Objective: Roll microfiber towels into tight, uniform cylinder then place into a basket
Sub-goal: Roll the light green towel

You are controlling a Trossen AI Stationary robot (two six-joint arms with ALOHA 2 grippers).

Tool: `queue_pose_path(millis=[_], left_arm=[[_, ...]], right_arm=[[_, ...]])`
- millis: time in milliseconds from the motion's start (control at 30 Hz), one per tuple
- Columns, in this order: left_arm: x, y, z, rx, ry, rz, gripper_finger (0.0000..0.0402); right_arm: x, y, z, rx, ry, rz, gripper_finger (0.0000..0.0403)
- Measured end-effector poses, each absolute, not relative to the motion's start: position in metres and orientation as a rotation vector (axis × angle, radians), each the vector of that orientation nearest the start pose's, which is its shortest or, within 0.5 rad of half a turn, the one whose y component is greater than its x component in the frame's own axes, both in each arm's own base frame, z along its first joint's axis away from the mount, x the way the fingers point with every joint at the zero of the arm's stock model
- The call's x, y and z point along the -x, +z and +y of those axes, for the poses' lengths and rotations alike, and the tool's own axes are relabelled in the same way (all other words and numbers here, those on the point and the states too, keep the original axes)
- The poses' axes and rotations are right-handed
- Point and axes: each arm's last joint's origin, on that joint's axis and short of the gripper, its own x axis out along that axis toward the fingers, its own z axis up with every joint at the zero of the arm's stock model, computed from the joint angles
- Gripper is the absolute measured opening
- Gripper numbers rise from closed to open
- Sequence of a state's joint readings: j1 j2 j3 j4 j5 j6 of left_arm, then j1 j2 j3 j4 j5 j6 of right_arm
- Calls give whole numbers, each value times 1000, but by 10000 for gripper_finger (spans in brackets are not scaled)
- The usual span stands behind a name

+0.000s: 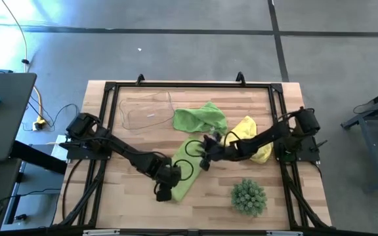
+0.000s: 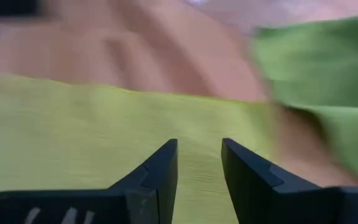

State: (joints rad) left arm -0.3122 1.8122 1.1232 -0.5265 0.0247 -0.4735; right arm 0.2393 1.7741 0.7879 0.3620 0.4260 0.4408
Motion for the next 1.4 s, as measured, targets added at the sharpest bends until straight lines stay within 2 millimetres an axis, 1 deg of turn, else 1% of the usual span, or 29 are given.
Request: queue_pose_path(millis=[67, 167, 267, 367, 500, 700, 767, 867, 1000, 1067, 1133, 1200, 1267, 1333, 1400], left_arm=[[-324, 159, -105, 159, -21, 1282, 108], [-317, 157, -103, 55, -54, 1344, 108], [-314, 156, -104, -32, -33, 1353, 108], [-313, 157, -107, -58, -24, 1341, 108], [-313, 151, -113, -49, -59, 1361, 108], [-316, 133, -123, -52, -80, 1391, 108], [-317, 127, -125, -48, -64, 1396, 108], [-324, 124, -128, 20, -8, 1334, 108], [-335, 127, -128, 126, 66, 1204, 108], [-339, 130, -126, 148, 58, 1162, 108], [-342, 133, -124, 153, 36, 1142, 108], [-339, 140, -122, 147, 9, 1151, 108], [-337, 152, -122, 124, -30, 1163, 108], [-332, 163, -122, 68, -76, 1193, 108], [-327, 172, -123, -19, -132, 1212, 108]], right_arm=[[-328, 140, 81, -302, -237, 537, 117], [-324, 138, 103, -353, -198, 544, 117], [-316, 131, 117, -337, -264, 544, 117], [-311, 123, 121, -281, -361, 540, 117], [-311, 114, 116, -238, -416, 574, 117], [-313, 101, 96, -199, -492, 646, 117], [-314, 100, 87, -154, -509, 675, 117], [-317, 100, 72, -40, -539, 689, 117], [-325, 104, 52, 61, -558, 676, 117], [-328, 107, 45, 80, -556, 664, 117], [-329, 114, 42, 69, -532, 655, 117], [-330, 126, 46, 42, -480, 639, 117], [-328, 143, 55, 22, -413, 617, 117], [-326, 158, 68, 2, -339, 587, 117], [-319, 171, 81, -7, -267, 565, 117]])
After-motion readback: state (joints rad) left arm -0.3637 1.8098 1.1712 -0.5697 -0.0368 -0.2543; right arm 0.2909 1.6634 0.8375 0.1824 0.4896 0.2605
